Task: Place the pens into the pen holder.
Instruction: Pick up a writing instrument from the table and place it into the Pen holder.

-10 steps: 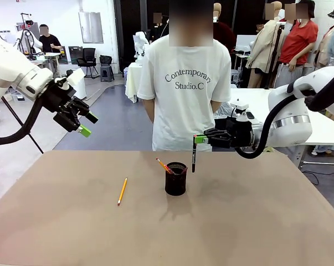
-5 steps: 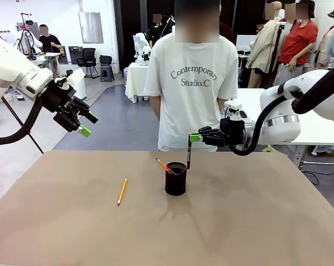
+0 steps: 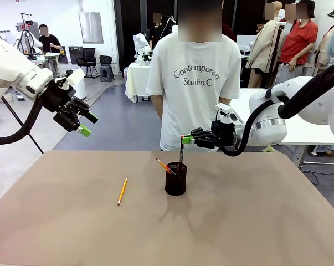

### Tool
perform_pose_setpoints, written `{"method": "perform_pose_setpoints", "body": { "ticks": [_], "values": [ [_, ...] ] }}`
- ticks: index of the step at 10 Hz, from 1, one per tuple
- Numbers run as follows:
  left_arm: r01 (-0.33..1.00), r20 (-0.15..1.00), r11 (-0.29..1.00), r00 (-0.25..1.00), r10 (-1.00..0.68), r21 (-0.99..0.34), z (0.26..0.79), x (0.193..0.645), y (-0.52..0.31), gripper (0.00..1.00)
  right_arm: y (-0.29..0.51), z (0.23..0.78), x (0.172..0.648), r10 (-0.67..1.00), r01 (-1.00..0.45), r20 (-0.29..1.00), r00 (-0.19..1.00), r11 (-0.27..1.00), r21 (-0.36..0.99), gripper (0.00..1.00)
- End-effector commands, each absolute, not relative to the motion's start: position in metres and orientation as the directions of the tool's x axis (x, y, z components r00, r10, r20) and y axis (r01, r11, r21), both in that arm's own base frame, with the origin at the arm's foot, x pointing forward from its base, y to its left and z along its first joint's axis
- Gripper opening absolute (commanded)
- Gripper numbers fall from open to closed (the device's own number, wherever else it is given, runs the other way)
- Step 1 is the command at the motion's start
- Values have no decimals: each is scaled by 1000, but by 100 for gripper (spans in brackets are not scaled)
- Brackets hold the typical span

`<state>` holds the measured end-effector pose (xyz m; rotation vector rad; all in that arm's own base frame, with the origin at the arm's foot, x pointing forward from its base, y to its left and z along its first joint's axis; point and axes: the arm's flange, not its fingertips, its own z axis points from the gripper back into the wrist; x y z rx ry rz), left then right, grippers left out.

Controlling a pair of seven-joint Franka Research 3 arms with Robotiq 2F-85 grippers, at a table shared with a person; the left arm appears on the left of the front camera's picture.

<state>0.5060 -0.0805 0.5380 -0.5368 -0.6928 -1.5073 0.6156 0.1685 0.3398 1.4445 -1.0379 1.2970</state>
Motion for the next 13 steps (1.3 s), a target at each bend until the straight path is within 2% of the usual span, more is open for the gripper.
{"method": "perform_pose_setpoints", "body": {
  "ticks": [1, 3, 4, 8, 9, 12, 13],
  "values": [
    [995, 703, 24, -49, -710, 94, 541, 505, -81, 100, 173, 336, 625, 3, -972, 999, 52, -230, 51, 0],
    [995, 703, 24, -49, -710, 94, 541, 505, -81, 100, 173, 333, 624, 14, -972, 998, 57, -228, 58, 0],
    [995, 703, 24, -49, -710, 94, 541, 505, -81, 100, 172, 334, 625, 15, -970, 998, 59, -234, 60, 16],
    [995, 703, 24, -49, -710, 94, 541, 505, -81, 100, 171, 336, 624, 22, -965, 999, 50, -256, 54, 95],
    [995, 703, 24, -49, -710, 94, 541, 505, -81, 100, 171, 336, 622, 23, -964, 998, 52, -260, 57, 100],
    [995, 703, 24, -49, -710, 94, 541, 505, -81, 100, 171, 341, 622, 24, -968, 998, 65, -243, 69, 100],
    [995, 703, 24, -49, -710, 94, 541, 505, -81, 100, 172, 343, 619, 16, -958, 994, 106, -265, 106, 100]
  ]
}}
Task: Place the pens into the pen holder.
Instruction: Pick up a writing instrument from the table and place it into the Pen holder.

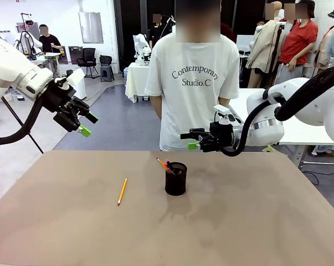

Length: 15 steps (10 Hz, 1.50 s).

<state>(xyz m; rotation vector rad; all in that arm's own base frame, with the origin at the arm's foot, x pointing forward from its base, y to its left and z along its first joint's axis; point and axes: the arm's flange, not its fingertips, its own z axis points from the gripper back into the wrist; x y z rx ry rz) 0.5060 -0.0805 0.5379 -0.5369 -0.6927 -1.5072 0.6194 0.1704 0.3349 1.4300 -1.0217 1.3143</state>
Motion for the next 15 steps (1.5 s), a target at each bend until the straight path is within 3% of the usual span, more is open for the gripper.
{"method": "perform_pose_setpoints", "body": {
  "ticks": [1, 5, 8, 15],
  "values": [
    [995, 703, 24, -49, -710, 94, 541, 505, -81, 100, 170, 334, 620, 8, -968, 996, 86, -237, 85, 100],
    [995, 703, 24, -49, -710, 94, 541, 505, -81, 100, 169, 333, 620, 5, -967, 996, 92, -239, 90, 100],
    [995, 703, 24, -49, -710, 94, 541, 505, -81, 100, 154, 383, 593, 146, -946, 983, 110, -287, 148, 100],
    [995, 703, 24, -49, -710, 94, 541, 505, -81, 100, 111, 475, 574, 367, -977, 923, 113, -127, 170, 100]
  ]
}}
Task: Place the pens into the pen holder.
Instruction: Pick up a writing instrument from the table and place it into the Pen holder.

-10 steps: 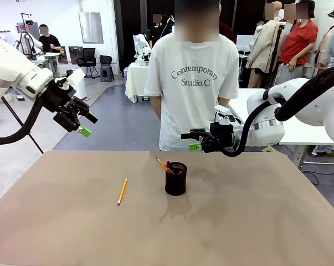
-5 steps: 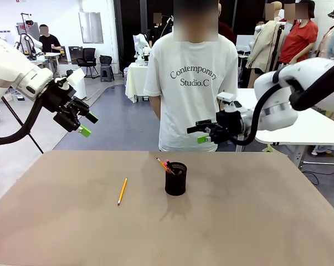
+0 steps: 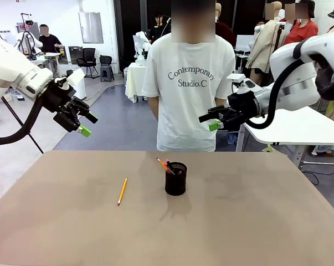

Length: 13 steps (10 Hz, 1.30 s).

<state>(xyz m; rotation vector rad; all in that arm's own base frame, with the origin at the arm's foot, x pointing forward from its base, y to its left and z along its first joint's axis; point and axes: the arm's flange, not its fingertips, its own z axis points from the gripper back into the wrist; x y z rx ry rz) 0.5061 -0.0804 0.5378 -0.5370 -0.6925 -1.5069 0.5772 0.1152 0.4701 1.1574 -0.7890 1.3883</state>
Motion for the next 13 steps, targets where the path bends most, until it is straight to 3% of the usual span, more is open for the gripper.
{"method": "perform_pose_setpoints", "body": {
  "ticks": [1, 9, 12, 13],
  "values": [
    [995, 703, 24, -49, -710, 94, 541, 505, -81, 100, 103, 481, 574, 411, -979, 906, 106, -116, 167, 100],
    [995, 703, 24, -49, -710, 94, 541, 505, -81, 100, 19, 514, 558, 579, -995, 815, 9, -73, 63, 100],
    [995, 703, 24, -49, -710, 94, 541, 505, -81, 100, -8, 499, 555, 561, -1000, 828, -18, -22, -7, 100],
    [995, 703, 24, -49, -710, 94, 541, 505, -81, 100, 4, 516, 560, 572, -997, 820, 29, -47, 68, 100]
  ]
}}
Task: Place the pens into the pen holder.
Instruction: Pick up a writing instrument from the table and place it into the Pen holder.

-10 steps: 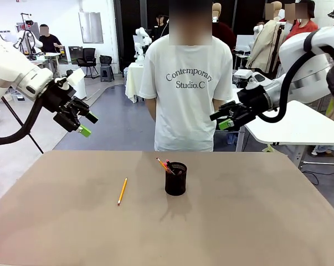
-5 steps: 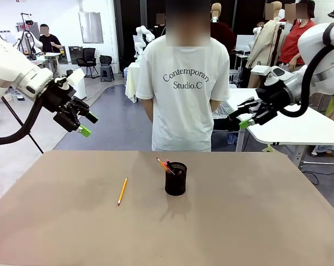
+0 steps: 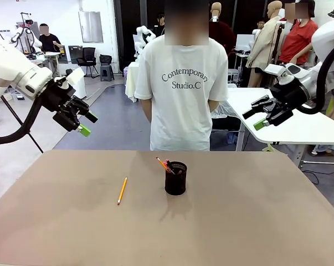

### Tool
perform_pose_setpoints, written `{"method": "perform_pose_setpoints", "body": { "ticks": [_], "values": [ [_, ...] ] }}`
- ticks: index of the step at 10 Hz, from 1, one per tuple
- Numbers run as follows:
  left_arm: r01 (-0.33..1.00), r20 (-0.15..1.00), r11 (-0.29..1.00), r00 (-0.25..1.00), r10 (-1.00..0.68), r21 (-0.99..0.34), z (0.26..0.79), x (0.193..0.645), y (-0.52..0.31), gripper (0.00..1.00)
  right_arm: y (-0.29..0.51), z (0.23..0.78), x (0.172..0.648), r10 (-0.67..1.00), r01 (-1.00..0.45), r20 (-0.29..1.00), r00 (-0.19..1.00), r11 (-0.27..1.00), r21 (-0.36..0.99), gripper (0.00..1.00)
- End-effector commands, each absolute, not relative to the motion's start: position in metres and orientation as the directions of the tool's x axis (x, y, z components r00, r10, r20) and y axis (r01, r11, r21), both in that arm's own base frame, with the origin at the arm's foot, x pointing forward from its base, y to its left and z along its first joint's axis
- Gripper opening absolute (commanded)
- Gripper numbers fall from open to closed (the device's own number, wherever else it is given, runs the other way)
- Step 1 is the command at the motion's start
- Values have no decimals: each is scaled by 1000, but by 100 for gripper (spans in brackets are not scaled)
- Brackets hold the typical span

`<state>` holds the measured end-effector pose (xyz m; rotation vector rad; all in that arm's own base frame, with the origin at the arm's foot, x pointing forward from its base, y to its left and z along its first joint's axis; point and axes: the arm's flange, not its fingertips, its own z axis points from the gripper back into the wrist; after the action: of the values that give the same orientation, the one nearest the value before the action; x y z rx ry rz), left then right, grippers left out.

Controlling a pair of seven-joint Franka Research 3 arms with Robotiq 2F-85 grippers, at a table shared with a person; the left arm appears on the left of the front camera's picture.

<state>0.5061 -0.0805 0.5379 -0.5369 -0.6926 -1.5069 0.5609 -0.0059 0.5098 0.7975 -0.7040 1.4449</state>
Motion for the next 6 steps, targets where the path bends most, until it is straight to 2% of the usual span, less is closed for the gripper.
{"method": "perform_pose_setpoints", "body": {
  "ticks": [1, 6],
  "values": [
    [995, 703, 24, -49, -710, 94, 541, 505, -81, 100, 4, 516, 560, 572, -997, 820, 29, -47, 68, 100],
    [995, 703, 24, -49, -710, 94, 541, 505, -81, 100, 4, 516, 560, 572, -997, 820, 29, -47, 68, 100]
  ]
}}
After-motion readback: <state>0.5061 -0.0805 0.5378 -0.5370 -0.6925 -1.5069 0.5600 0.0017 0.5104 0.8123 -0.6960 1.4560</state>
